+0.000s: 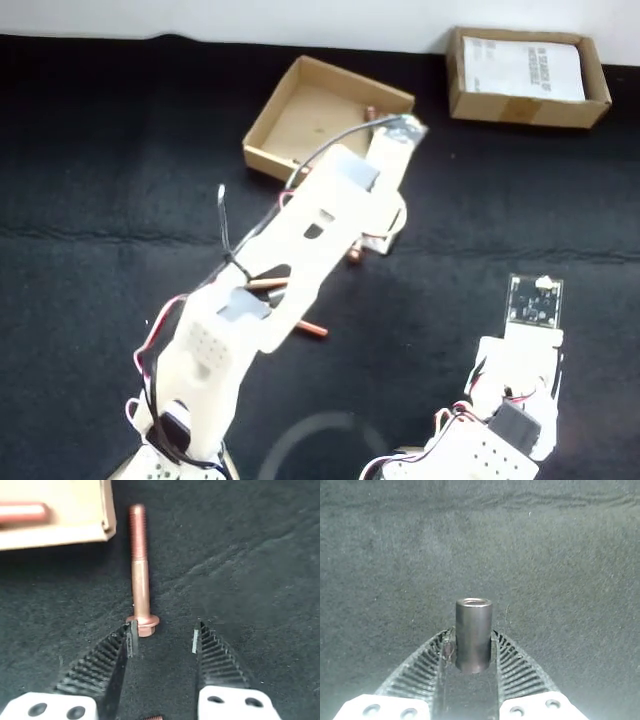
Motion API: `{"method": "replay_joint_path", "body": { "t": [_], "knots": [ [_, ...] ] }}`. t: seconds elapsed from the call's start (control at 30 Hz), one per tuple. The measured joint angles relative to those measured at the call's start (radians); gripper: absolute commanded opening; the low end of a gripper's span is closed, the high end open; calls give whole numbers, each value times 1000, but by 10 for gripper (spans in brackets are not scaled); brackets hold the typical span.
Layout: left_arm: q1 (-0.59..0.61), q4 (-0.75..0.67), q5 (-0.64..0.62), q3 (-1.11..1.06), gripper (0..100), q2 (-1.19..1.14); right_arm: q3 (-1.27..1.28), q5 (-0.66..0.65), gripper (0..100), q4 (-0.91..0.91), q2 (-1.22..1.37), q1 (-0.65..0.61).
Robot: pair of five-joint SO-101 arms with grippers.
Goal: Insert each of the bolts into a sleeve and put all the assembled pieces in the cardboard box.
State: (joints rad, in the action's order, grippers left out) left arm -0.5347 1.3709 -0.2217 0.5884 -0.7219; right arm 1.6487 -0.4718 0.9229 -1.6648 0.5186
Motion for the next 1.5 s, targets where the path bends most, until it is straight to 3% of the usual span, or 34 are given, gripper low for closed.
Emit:
{"method": "replay_joint_path", "body": {
  "t": [0.27, 0.43, 0.67, 0.8, 0.97, 1.23, 1.4, 1.5],
  "knots": [
    [49, 2, 0, 51, 183, -157, 2, 0, 8, -17, 0, 0],
    [57, 6, 0, 64, 0, -161, 2, 0, 8, -17, 0, 0],
    [58, 187, 11, 141, 9, -169, 2, 0, 8, -17, 0, 0],
    [78, 330, 109, 203, 9, -170, 2, 0, 8, -17, 0, 0],
    [183, 379, 244, 218, 9, -170, 2, 0, 8, -17, 0, 0],
    [330, 384, 663, 218, 9, -100, 2, 0, 8, -17, 0, 0],
    [334, 384, 695, 218, 9, -98, 6, 0, 8, -17, 0, -21],
    [305, 388, 588, 218, 11, -68, 6, 0, 8, -17, 0, -55]
  ]
}}
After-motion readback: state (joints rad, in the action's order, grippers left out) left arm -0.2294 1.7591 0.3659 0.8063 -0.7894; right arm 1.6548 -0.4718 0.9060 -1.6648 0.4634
